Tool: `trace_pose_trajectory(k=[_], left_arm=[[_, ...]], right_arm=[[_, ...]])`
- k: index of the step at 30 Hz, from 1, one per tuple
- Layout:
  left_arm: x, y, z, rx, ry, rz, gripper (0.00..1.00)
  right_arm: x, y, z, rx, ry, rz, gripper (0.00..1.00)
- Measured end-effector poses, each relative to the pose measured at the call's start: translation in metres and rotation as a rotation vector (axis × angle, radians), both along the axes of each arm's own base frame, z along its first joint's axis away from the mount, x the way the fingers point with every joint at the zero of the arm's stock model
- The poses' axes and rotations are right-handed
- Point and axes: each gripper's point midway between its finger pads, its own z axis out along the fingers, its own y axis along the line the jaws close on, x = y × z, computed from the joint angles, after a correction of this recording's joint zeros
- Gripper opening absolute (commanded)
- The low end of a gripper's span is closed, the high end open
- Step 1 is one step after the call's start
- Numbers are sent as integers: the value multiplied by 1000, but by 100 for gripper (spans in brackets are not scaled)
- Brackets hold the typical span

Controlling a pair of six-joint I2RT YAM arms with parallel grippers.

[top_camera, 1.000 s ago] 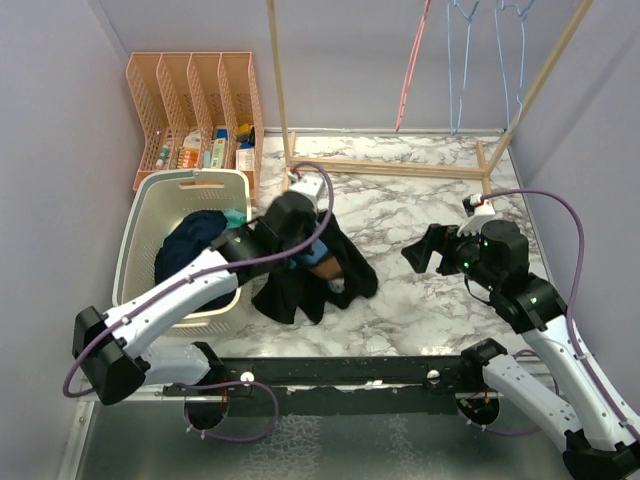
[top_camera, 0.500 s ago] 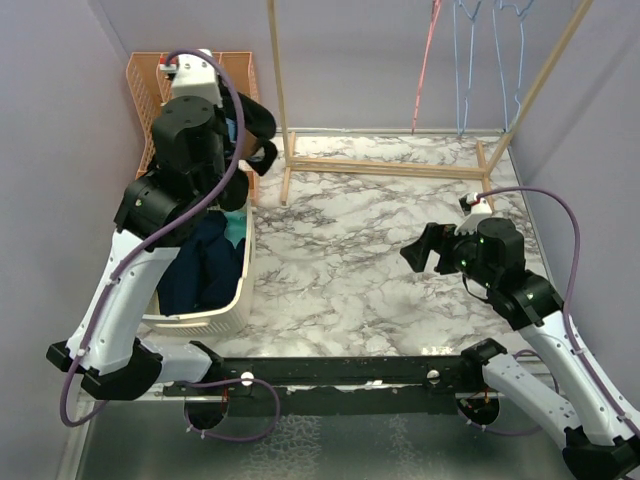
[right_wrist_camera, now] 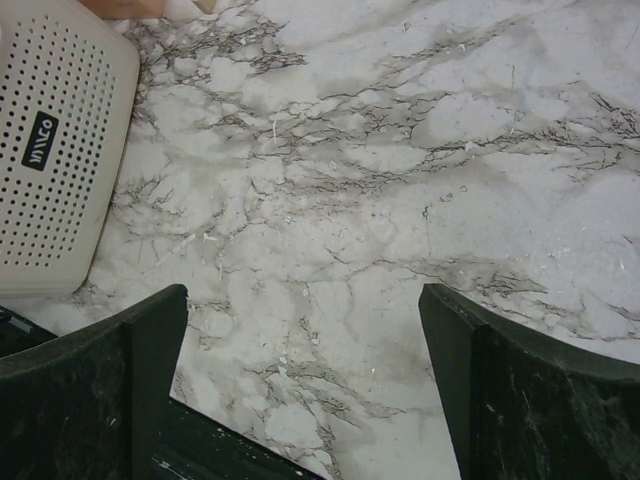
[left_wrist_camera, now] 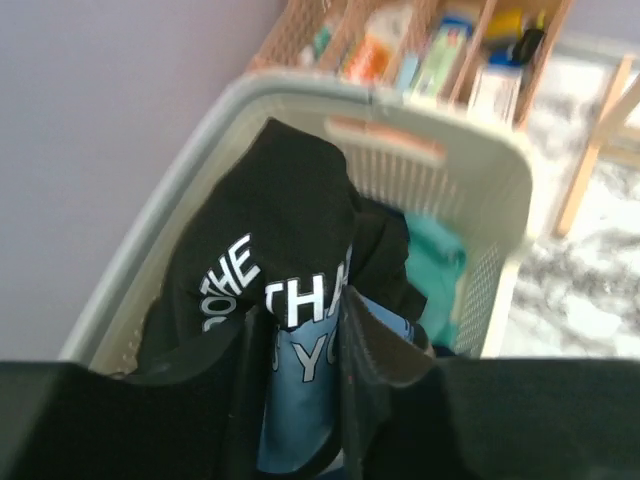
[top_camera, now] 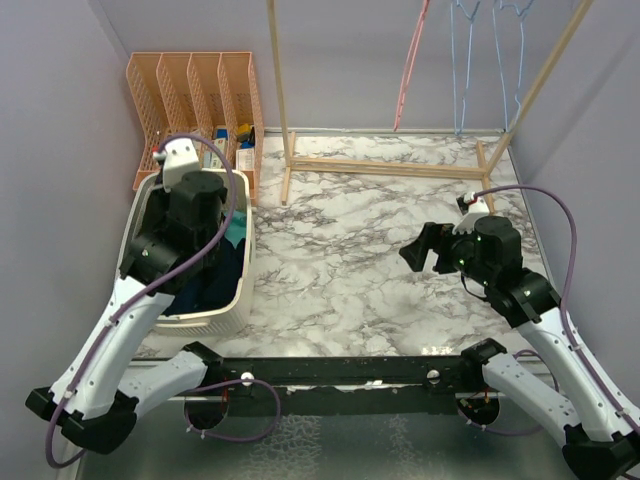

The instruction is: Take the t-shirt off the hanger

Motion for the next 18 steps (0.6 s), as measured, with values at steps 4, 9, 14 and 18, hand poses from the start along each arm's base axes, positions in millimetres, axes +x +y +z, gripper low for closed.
trace_pose_trajectory(k=[4,9,14,18], left_arm=[[-16,-8,-95,-40,166,-43,78],[-35,-26,-189,-86,400,-116,81],[-31,-38,-184,-149,376,-163,91],[-24,-46,-147,-199,260,-220,93]], right_arm=[[1,1,-3,-4,12,3,100],[1,2,-5,-6,20,5,100],[1,2,-5,-7,20,6,100],[1,2,-5,-7,22,6,100]])
